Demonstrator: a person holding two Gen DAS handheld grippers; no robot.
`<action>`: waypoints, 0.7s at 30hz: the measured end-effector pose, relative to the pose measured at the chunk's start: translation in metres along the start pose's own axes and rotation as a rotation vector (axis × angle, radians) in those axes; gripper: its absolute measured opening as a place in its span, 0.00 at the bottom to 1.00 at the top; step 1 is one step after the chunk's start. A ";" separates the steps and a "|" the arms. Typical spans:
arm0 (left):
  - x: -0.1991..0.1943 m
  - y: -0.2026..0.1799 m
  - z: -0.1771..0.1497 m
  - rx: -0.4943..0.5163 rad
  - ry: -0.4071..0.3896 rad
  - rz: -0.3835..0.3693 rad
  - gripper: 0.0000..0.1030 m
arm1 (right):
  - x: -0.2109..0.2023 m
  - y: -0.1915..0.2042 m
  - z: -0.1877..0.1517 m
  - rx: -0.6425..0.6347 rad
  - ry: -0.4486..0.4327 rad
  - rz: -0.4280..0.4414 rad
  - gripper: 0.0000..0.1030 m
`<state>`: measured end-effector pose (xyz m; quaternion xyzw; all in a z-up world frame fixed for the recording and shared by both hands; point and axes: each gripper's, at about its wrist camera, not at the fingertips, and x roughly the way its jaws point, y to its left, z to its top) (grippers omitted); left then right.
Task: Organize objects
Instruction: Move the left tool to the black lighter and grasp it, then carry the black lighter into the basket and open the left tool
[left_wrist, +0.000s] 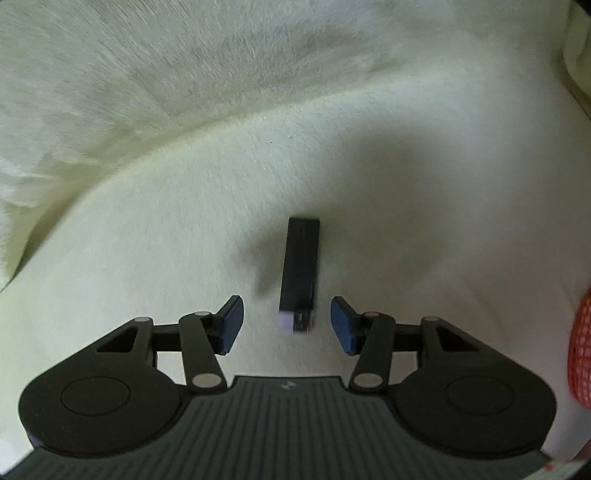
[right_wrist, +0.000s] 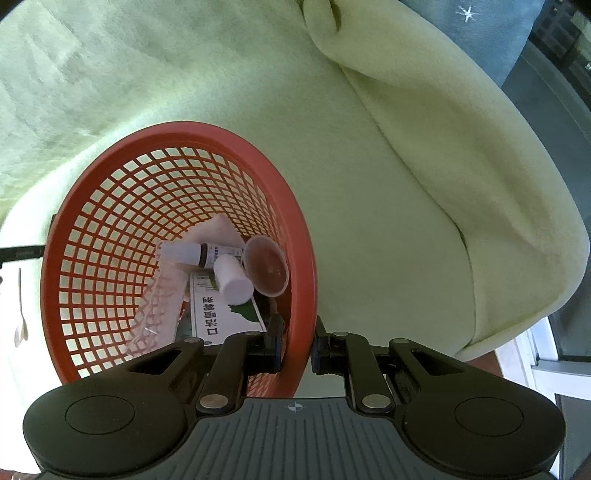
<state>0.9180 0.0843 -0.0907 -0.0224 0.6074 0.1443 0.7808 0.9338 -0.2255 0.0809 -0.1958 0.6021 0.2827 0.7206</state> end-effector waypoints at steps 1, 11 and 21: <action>0.005 0.001 0.003 -0.005 0.002 0.001 0.45 | 0.000 0.000 0.001 0.001 0.000 -0.003 0.11; 0.017 0.000 0.011 0.004 0.031 -0.063 0.18 | 0.002 0.001 0.005 0.015 0.004 -0.017 0.11; -0.007 -0.017 -0.014 -0.001 0.087 -0.070 0.17 | 0.000 -0.004 0.002 0.019 -0.004 -0.005 0.11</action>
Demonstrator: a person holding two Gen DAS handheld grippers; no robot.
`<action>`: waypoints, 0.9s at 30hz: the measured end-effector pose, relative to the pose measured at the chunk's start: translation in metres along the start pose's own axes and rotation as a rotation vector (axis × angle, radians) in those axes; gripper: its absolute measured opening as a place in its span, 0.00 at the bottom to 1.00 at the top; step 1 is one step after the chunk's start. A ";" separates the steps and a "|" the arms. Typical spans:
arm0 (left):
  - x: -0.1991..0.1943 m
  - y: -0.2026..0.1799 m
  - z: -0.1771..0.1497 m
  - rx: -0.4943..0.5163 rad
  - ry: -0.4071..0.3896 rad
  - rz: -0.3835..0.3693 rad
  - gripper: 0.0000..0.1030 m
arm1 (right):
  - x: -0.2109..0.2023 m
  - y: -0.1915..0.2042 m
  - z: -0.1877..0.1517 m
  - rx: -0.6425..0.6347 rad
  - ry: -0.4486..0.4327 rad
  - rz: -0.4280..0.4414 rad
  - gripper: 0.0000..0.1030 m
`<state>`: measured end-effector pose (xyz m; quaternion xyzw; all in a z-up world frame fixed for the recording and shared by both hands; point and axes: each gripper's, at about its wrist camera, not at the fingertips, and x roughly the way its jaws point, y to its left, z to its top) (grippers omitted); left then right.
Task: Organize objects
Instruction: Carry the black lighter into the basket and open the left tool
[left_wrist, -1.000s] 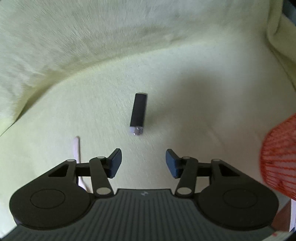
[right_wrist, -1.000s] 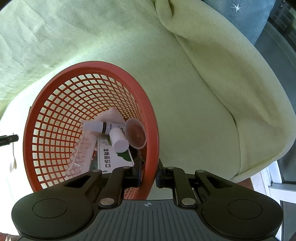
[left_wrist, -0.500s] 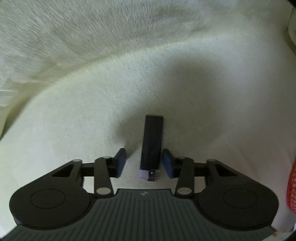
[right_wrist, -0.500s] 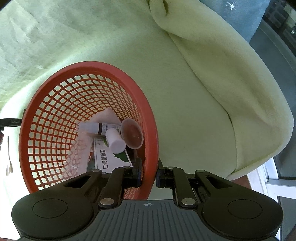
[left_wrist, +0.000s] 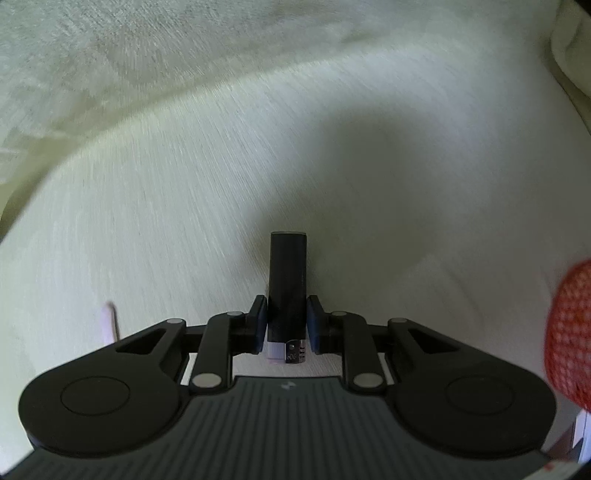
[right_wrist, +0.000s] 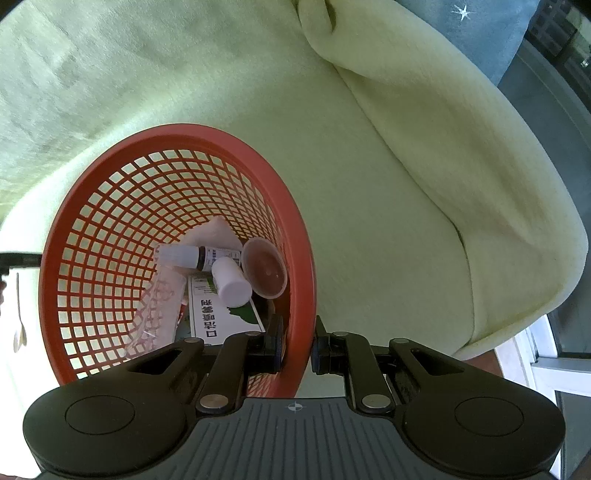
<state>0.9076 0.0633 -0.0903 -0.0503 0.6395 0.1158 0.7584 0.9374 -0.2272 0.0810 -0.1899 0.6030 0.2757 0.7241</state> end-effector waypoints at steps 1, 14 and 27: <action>-0.005 -0.003 -0.004 0.003 0.006 0.000 0.17 | 0.000 0.000 0.000 0.000 -0.001 0.002 0.11; -0.124 -0.040 -0.038 -0.047 -0.049 -0.083 0.17 | -0.004 -0.004 -0.006 -0.019 -0.004 0.029 0.11; -0.202 -0.092 -0.050 -0.031 -0.109 -0.181 0.17 | -0.006 -0.002 -0.006 -0.033 -0.015 0.049 0.11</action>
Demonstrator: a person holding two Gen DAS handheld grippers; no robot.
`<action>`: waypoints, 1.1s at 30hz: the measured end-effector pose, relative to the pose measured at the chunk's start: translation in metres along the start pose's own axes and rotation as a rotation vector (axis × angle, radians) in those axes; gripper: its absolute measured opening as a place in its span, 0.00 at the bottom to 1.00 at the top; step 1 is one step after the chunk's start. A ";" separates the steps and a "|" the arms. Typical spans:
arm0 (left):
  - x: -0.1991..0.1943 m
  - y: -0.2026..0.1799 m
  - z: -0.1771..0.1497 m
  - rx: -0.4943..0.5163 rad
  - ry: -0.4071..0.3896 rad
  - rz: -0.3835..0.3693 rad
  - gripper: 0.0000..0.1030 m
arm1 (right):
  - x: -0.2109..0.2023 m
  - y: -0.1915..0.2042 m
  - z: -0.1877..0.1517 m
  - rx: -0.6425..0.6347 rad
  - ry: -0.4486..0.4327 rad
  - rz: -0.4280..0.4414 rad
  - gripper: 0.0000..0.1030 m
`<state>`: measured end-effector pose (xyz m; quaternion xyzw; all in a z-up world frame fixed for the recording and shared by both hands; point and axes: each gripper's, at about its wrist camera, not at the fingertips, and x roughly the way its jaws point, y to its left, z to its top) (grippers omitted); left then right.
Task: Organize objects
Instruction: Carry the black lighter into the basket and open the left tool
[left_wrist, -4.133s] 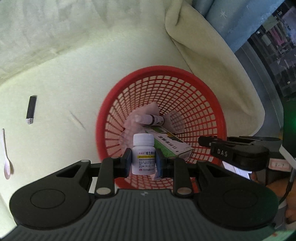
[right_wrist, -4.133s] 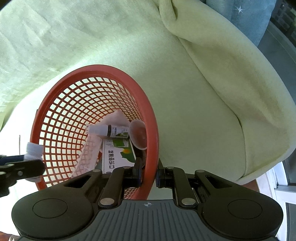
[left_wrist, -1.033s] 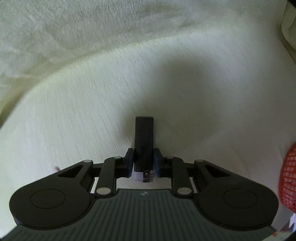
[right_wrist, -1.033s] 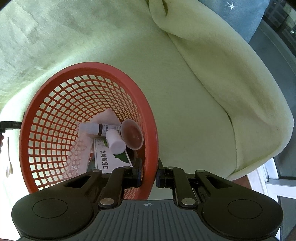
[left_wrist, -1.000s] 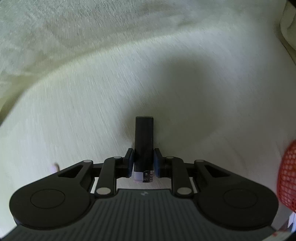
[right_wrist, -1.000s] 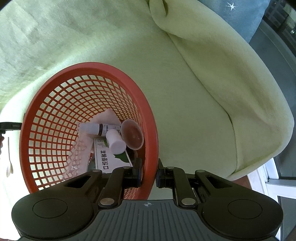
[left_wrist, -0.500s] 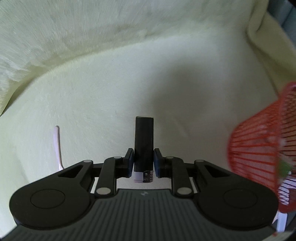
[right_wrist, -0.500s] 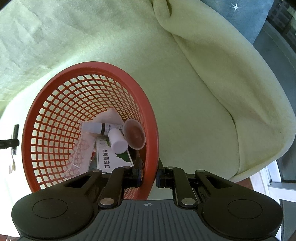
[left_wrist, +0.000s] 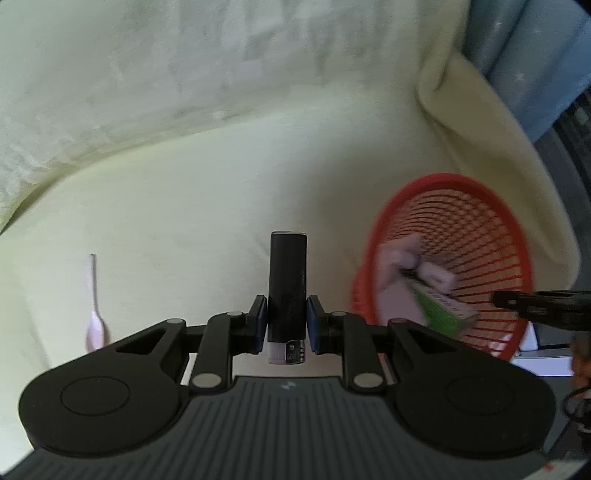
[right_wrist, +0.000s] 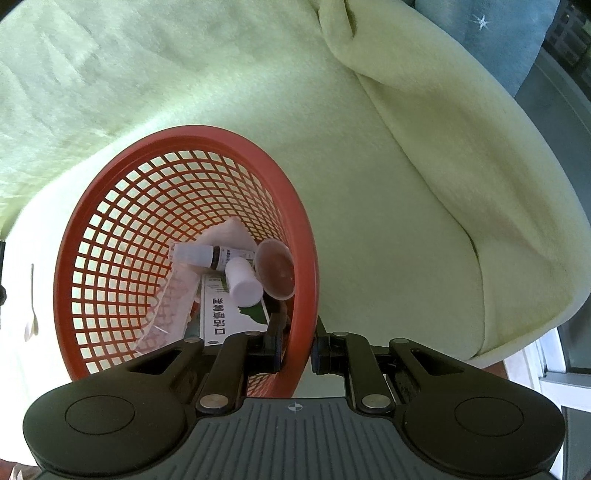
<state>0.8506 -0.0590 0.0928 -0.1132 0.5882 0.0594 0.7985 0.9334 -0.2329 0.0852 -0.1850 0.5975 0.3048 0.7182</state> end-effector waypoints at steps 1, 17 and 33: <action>-0.001 -0.006 0.000 0.005 0.002 -0.013 0.17 | 0.000 0.000 0.000 0.000 -0.001 0.002 0.11; 0.006 -0.083 0.001 0.078 0.026 -0.124 0.17 | -0.003 -0.002 -0.003 -0.009 -0.013 0.031 0.11; 0.023 -0.104 0.004 0.104 0.052 -0.142 0.17 | -0.003 -0.003 -0.002 -0.004 -0.018 0.038 0.11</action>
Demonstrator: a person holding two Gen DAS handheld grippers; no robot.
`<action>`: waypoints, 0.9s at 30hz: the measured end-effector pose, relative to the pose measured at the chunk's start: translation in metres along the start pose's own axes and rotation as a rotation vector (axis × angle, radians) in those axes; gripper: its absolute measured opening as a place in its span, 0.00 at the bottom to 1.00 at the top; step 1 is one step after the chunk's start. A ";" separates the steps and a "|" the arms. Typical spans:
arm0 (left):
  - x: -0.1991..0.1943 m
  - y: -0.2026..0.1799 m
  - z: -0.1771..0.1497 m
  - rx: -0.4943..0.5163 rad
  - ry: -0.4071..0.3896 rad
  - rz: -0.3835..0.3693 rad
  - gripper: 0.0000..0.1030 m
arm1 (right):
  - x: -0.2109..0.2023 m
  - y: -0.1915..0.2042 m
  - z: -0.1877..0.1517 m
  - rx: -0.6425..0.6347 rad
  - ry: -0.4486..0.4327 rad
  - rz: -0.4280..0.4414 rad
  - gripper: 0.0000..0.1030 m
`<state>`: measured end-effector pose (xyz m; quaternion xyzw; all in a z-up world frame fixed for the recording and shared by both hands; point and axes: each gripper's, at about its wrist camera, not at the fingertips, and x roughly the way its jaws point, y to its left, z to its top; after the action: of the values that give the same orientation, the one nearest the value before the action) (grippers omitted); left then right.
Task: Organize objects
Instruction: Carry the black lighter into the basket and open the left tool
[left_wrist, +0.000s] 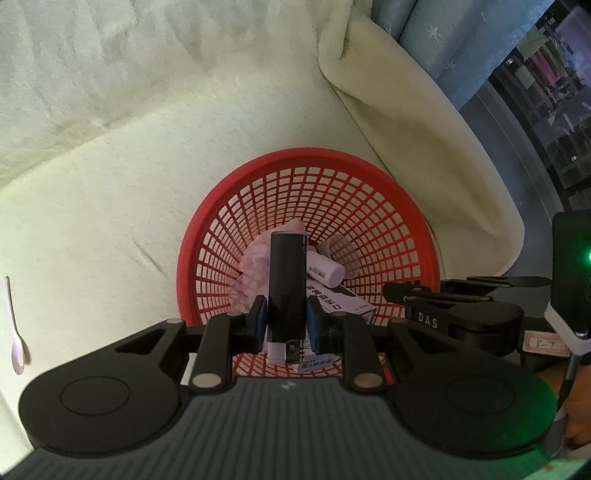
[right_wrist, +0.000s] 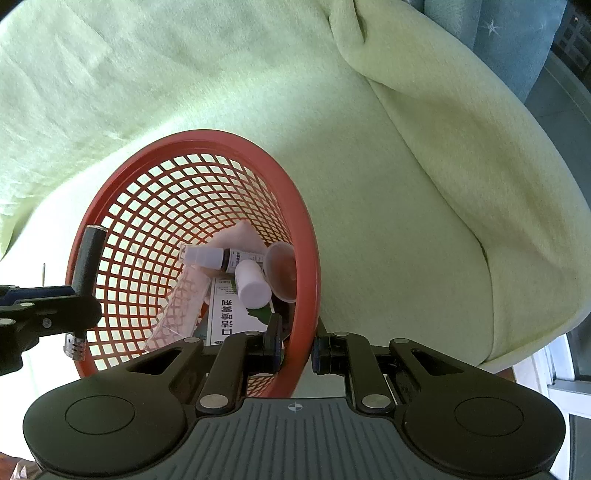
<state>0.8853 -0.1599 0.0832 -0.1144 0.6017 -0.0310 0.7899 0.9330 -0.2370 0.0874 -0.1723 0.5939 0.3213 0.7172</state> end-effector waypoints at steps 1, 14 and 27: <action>0.001 0.000 0.000 0.001 0.002 0.001 0.17 | 0.000 0.000 0.000 0.000 0.000 0.000 0.11; 0.017 0.000 -0.002 0.003 0.036 0.006 0.17 | 0.001 0.001 0.001 0.002 0.000 -0.001 0.11; 0.026 -0.005 -0.002 0.014 0.051 0.011 0.17 | 0.001 0.003 0.001 0.005 0.000 -0.002 0.11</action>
<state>0.8912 -0.1695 0.0598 -0.1048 0.6219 -0.0337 0.7753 0.9320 -0.2343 0.0864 -0.1711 0.5944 0.3193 0.7180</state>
